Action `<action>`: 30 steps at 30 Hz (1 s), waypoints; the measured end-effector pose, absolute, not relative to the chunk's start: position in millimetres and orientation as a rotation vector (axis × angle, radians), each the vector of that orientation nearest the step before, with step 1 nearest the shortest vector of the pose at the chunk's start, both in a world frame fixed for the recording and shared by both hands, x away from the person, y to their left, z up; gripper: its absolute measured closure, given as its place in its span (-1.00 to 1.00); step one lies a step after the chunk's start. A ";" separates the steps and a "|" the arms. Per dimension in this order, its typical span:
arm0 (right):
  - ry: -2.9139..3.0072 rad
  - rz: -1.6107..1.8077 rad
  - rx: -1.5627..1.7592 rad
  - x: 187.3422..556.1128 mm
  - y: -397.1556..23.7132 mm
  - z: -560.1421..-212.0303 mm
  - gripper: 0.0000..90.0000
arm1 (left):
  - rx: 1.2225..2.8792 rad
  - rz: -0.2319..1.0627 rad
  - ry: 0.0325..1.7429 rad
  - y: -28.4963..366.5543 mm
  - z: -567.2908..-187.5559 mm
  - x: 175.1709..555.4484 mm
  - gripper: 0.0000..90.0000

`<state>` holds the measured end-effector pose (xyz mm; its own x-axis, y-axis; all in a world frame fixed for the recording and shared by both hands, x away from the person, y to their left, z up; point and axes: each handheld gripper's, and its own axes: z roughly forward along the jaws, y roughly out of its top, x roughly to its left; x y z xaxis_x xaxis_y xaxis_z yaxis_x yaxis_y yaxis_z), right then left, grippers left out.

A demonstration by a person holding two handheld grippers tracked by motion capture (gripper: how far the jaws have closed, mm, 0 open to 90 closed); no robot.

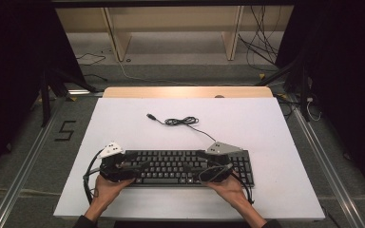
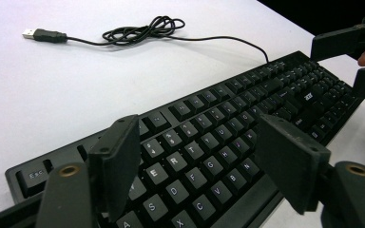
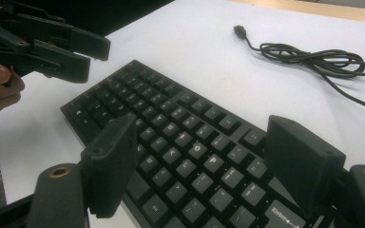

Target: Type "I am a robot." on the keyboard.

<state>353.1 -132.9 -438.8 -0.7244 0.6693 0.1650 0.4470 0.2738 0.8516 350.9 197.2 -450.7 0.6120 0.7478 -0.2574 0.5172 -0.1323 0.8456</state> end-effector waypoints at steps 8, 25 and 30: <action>2.320 1.434 1.033 355.0 -130.9 -438.1 -0.35 | 1.774 0.288 1.019 202.0 -449.9 345.0 -0.41; 2.370 1.408 1.031 358.0 -123.8 -439.3 0.14 | 1.752 0.310 1.008 210.2 -448.7 332.4 -0.45; 2.404 1.383 1.029 360.4 -121.0 -442.2 0.51 | 1.747 0.319 1.004 211.8 -448.3 329.8 -0.46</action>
